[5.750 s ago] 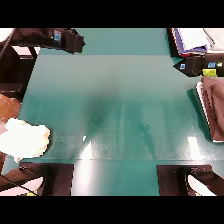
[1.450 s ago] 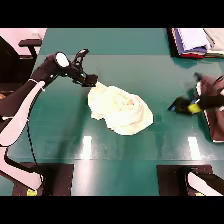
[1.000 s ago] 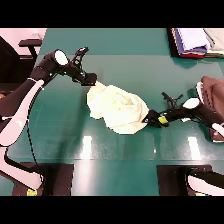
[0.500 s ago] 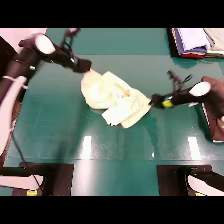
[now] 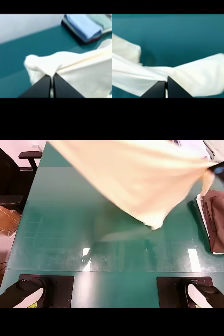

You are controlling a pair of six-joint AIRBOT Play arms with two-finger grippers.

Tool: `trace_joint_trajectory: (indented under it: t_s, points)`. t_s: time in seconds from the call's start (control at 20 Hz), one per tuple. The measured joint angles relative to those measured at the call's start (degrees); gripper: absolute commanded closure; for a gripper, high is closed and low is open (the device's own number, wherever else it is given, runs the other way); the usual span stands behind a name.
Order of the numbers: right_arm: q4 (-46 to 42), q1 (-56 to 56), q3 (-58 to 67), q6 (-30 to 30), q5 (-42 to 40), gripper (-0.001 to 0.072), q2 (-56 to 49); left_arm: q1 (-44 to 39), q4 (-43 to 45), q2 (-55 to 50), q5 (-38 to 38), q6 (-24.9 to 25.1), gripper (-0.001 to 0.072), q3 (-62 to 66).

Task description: Fold the shirts.

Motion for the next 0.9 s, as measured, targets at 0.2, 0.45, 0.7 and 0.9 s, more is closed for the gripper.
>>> trace_joint_trajectory:
  t_s: [0.2, 0.45, 0.7, 0.9]
  points:
    - [-0.1, -3.5, 11.3, 0.0, 3.7, 0.0691, 0.8, 0.0, 0.2, 7.3, 1.2, 0.0, 0.0684, 1.1]
    - [-0.5, -5.4, 27.4, 0.0, 8.2, 0.0692, -6.8, 0.0, 1.0, 8.5, 0.3, 0.1, 0.0684, 1.6]
    - [-1.0, -2.5, 31.7, 0.1, 9.3, 0.0692, -17.4, 0.0, 7.4, 1.7, -4.5, -0.1, 0.0682, -3.7]
    - [-3.4, 2.5, 25.2, 0.2, 8.7, 0.0692, -27.9, 0.0, 9.8, -8.4, -5.5, -0.8, 0.0682, -14.3]
